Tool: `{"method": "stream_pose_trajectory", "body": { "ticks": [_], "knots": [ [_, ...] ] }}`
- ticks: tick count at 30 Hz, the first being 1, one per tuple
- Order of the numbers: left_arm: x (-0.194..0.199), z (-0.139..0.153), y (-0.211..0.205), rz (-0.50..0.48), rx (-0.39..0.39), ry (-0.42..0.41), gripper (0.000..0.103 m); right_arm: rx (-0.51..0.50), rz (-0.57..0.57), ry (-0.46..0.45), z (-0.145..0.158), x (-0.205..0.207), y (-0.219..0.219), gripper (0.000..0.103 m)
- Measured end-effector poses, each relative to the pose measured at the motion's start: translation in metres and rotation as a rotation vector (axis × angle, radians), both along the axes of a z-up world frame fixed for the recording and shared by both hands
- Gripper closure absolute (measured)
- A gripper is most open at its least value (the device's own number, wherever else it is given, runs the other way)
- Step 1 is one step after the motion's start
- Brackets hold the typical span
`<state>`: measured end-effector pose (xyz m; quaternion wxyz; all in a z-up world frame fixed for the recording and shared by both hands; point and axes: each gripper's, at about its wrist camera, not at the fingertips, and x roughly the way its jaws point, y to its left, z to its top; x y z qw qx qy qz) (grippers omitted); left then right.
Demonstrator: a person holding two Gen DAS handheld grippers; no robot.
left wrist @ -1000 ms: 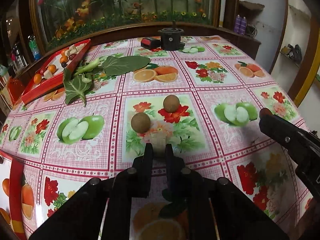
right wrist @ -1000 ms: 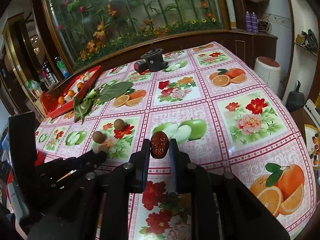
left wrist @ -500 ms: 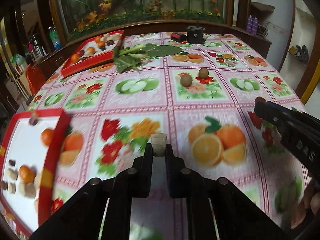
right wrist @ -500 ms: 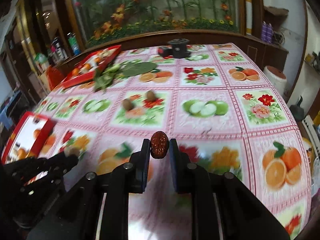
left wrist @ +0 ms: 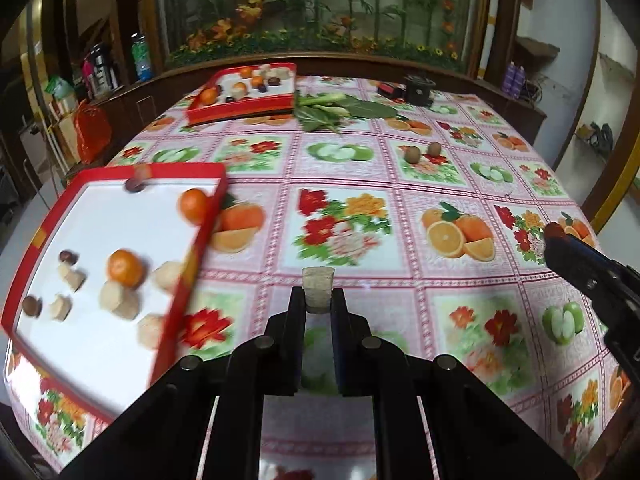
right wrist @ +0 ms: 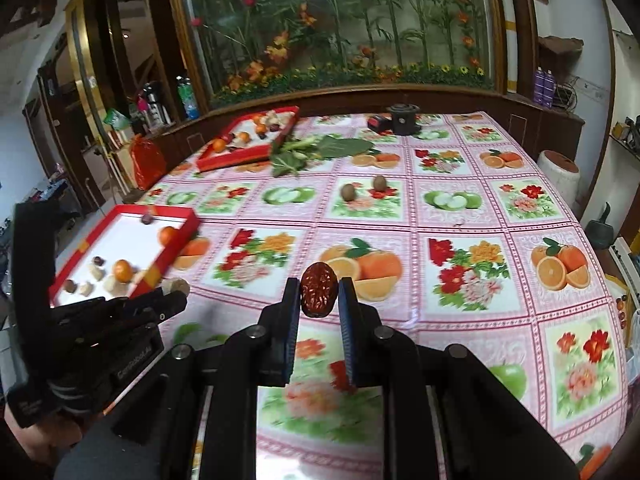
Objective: Organize fruits
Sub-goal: 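Carry the red date and the beige cake over the white tray with both tools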
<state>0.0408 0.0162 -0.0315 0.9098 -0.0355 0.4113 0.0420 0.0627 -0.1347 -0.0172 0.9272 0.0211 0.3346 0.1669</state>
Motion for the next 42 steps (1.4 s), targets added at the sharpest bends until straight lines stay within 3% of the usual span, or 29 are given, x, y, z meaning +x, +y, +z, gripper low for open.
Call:
{"method": "stream_pose_trajectory", "body": {
  "ticks": [10, 17, 28, 42],
  "knots": [
    [-0.04, 0.005, 0.065, 0.111, -0.04, -0.037, 0.093, 0.027, 0.084, -0.034, 0.009, -0.026, 0.032, 0.082],
    [-0.063, 0.003, 0.127, 0.263, -0.046, -0.055, 0.093, 0.041, 0.208, -0.028, 0.006, -0.027, 0.083, 0.082],
    [-0.05, 0.008, 0.182, 0.362, -0.051, -0.078, 0.093, 0.049, 0.396, -0.02, -0.002, -0.022, 0.178, 0.082],
    [-0.018, 0.001, 0.213, 0.421, 0.016, -0.045, 0.093, -0.006, 0.445, 0.025, -0.016, 0.043, 0.258, 0.082]
  ]
}}
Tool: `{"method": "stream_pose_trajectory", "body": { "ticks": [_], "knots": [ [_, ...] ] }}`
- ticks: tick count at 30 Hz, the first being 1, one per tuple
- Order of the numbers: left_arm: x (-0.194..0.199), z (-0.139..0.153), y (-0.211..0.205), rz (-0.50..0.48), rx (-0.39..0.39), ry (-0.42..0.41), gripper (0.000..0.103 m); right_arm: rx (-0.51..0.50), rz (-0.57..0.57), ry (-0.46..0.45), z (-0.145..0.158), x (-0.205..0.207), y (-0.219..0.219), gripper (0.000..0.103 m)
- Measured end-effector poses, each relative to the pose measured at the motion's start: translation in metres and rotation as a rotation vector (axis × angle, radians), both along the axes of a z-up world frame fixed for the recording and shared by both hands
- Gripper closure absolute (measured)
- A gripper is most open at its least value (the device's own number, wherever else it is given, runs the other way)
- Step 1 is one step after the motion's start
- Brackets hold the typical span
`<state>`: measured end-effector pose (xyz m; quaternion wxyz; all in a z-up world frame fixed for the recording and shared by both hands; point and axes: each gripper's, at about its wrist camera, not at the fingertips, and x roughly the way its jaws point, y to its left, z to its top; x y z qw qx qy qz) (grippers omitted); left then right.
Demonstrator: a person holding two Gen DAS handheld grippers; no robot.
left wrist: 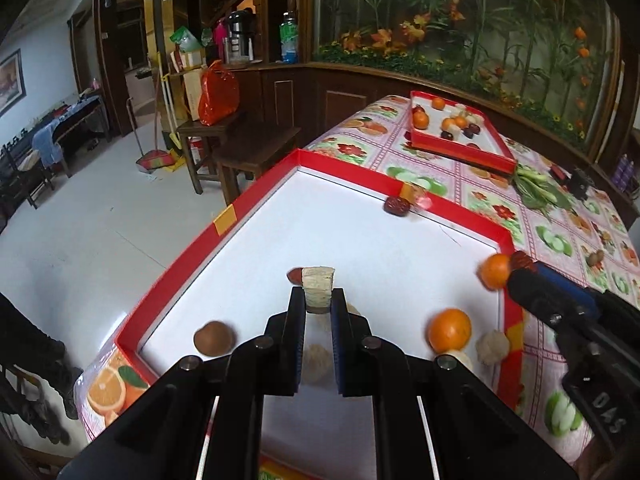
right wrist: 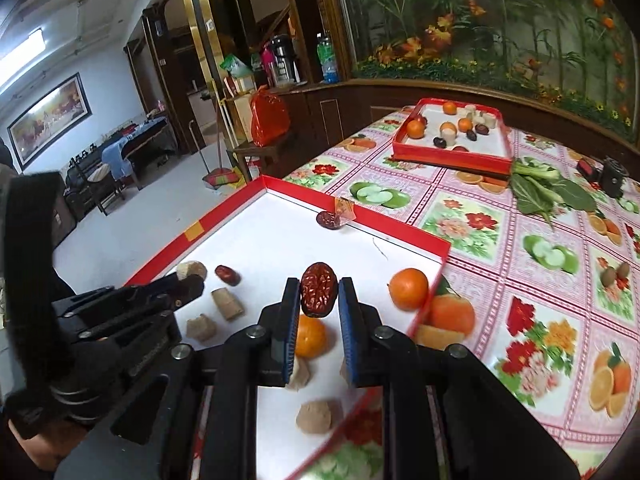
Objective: Organize fruits
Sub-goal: 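Carry the red date and the beige cake over the white tray with both tools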
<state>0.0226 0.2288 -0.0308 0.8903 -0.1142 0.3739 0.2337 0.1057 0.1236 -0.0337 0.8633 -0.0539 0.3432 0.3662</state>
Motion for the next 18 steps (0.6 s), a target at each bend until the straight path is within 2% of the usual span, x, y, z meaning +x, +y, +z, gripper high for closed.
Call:
{"method": "stream_pose_trajectory", "body": {
  "ticks": [7, 18],
  "knots": [
    [0.007, -0.007, 0.014, 0.042, 0.003, 0.025, 0.093, -0.045, -0.009, 0.039, -0.019, 0.02, 0.019, 0.081],
    [0.005, -0.009, 0.024, 0.073, -0.003, 0.037, 0.093, -0.066, -0.014, 0.058, -0.025, 0.027, 0.03, 0.081]
  ]
}}
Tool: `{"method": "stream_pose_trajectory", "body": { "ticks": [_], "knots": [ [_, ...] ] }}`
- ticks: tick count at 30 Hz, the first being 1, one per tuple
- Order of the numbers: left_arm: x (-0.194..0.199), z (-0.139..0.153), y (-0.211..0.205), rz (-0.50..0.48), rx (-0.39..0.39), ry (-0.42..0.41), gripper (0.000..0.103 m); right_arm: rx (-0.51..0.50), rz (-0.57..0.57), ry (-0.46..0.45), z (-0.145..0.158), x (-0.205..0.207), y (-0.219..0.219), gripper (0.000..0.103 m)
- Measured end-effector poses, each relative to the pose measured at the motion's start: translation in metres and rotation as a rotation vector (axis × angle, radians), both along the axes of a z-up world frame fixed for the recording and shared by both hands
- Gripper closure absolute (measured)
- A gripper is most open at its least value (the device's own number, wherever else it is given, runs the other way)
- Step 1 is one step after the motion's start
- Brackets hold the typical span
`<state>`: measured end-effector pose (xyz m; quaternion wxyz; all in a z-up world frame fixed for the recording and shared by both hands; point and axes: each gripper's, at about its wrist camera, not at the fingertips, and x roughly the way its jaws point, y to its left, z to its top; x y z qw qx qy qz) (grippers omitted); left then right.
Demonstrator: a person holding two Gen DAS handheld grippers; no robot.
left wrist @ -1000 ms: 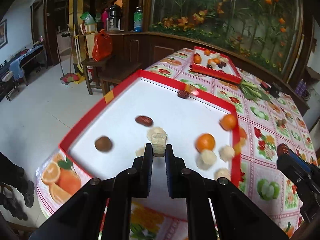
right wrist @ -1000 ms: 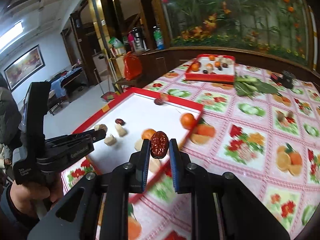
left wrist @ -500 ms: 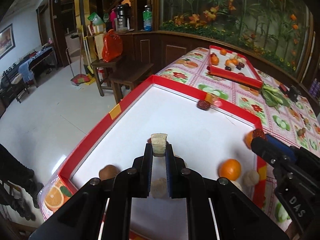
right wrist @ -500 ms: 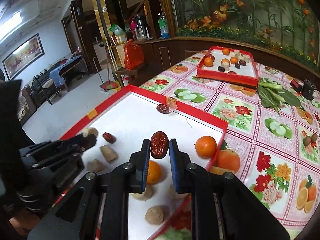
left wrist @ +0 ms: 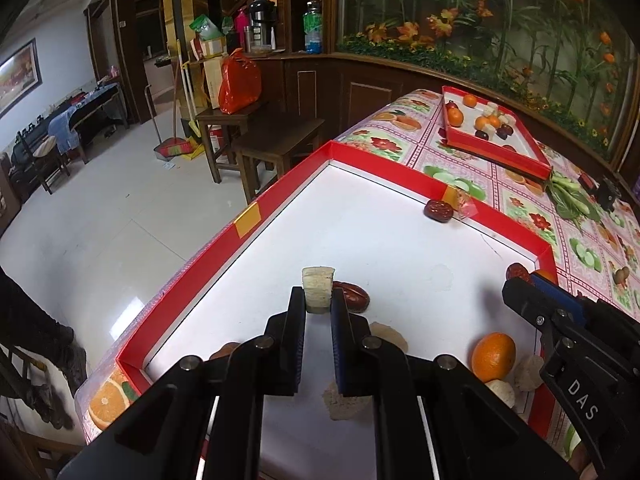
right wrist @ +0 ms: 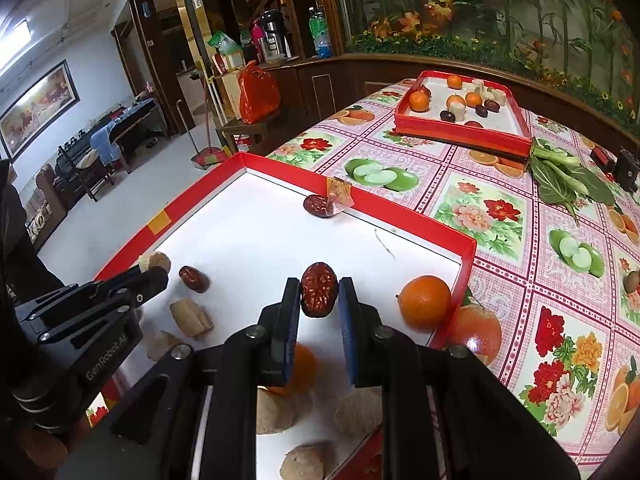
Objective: Organize fruits
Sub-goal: 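Carry the red date and the beige cake over the white tray with both tools, then open the right tool to drop the date while the left tool releases the cake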
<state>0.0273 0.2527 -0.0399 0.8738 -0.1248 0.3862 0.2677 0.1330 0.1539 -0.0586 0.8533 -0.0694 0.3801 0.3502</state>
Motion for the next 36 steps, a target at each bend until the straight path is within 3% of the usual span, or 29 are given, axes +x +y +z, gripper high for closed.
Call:
{"method": "stream_pose_trajectory", "body": {
  "ticks": [8, 11, 12, 13, 14, 15, 17, 19, 24, 28, 32, 36],
  "knots": [
    [0.003, 0.003, 0.001, 0.021, 0.008, 0.006, 0.093, -0.005, 0.004, 0.001, 0.0, 0.003, 0.007, 0.081],
    [0.003, 0.005, 0.004, 0.041, -0.005, 0.007, 0.087, -0.023, 0.015, 0.006, -0.001, 0.002, 0.012, 0.08],
    [0.002, 0.005, 0.005, 0.042, -0.018, 0.009, 0.074, -0.024, 0.013, 0.005, 0.0, 0.001, 0.012, 0.075],
    [0.0, 0.007, 0.006, 0.046, -0.029, 0.001, 0.055, -0.019, 0.01, 0.002, 0.002, 0.001, 0.01, 0.058],
    [-0.003, 0.009, 0.006, 0.061, -0.024, -0.009, 0.046, -0.009, 0.008, -0.001, 0.005, -0.001, 0.007, 0.043],
    [-0.006, 0.012, 0.005, 0.081, -0.003, -0.021, 0.034, 0.001, 0.005, -0.008, 0.009, -0.004, 0.003, 0.041],
    [-0.012, 0.019, 0.002, 0.104, 0.034, -0.039, 0.026, 0.007, -0.001, -0.016, 0.015, -0.008, -0.004, 0.039],
    [-0.014, 0.024, 0.0, 0.101, 0.042, -0.04, 0.024, 0.018, -0.008, -0.026, 0.021, -0.013, -0.012, 0.031],
    [-0.021, 0.033, -0.012, 0.095, 0.049, -0.059, 0.024, 0.043, -0.021, -0.067, 0.04, -0.028, -0.04, 0.024],
    [-0.022, 0.038, -0.033, 0.059, 0.048, -0.06, 0.023, 0.056, -0.037, -0.096, 0.05, -0.042, -0.07, 0.0],
    [-0.028, 0.042, -0.058, 0.01, 0.026, -0.102, 0.021, 0.038, -0.066, -0.119, 0.05, -0.054, -0.112, 0.0],
    [-0.026, 0.045, -0.096, -0.095, 0.022, -0.13, 0.021, 0.026, -0.159, -0.075, 0.036, -0.051, -0.174, 0.0]
  ]
}}
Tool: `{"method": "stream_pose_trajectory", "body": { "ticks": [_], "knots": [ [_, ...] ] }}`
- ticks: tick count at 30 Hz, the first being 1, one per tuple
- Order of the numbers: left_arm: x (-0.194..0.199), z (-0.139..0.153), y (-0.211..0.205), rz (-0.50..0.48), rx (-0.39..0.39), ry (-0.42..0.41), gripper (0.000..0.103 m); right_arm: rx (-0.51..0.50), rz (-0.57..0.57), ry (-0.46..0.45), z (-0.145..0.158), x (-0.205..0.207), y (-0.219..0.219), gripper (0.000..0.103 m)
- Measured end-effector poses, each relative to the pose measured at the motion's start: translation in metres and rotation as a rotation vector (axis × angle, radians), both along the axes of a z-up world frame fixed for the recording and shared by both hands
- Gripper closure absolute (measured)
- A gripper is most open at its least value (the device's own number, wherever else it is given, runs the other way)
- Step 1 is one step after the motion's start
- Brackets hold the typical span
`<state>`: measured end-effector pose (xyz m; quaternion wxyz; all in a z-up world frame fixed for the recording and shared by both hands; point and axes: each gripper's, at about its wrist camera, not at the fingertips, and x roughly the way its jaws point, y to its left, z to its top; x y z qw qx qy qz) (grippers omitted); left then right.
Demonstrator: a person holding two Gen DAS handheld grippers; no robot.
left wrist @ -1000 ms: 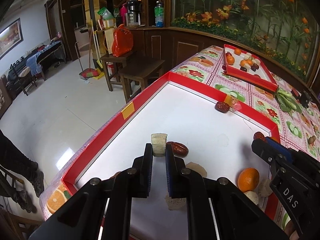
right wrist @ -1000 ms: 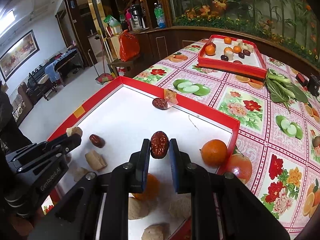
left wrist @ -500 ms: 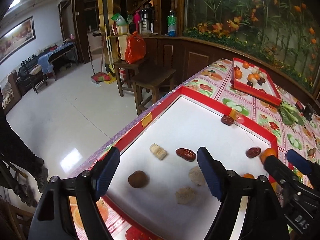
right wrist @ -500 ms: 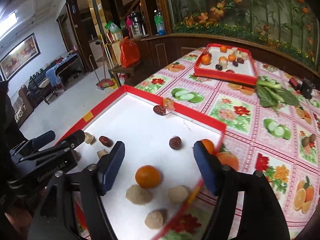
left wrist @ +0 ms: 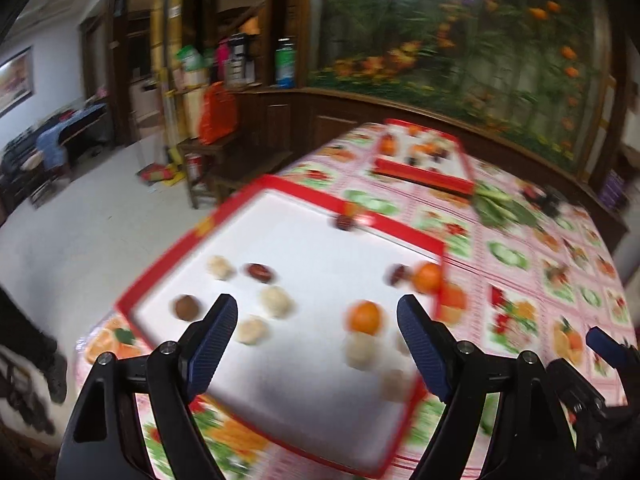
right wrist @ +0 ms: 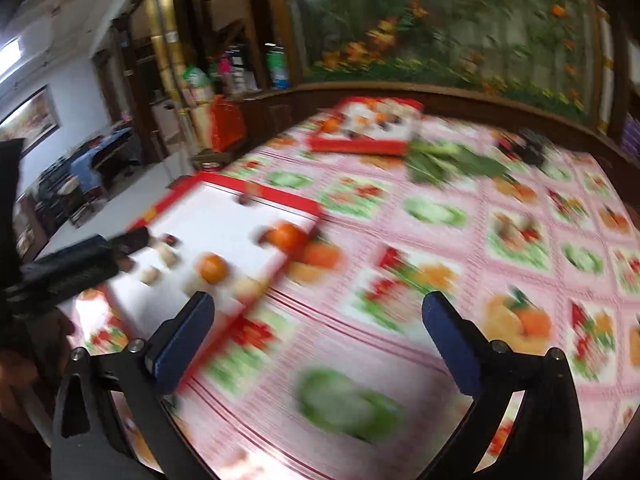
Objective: Organize fruits
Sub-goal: 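Move both open tools back toward the kiwis on the tablecloth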
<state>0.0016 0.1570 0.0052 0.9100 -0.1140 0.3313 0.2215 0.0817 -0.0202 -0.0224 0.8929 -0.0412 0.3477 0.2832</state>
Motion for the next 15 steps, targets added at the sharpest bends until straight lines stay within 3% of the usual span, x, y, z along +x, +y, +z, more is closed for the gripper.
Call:
{"method": "stream_pose_trajectory", "body": {
  "ticks": [9, 15],
  "knots": [
    [0.046, -0.017, -0.101, -0.272, 0.031, 0.046, 0.021, -0.024, -0.297, 0.02, -0.019, 0.04, -0.128, 0.0],
    [0.084, -0.032, -0.143, -0.358, 0.028, 0.08, 0.021, 0.015, -0.41, 0.048, -0.027, 0.107, -0.161, 0.0]
  ]
}}
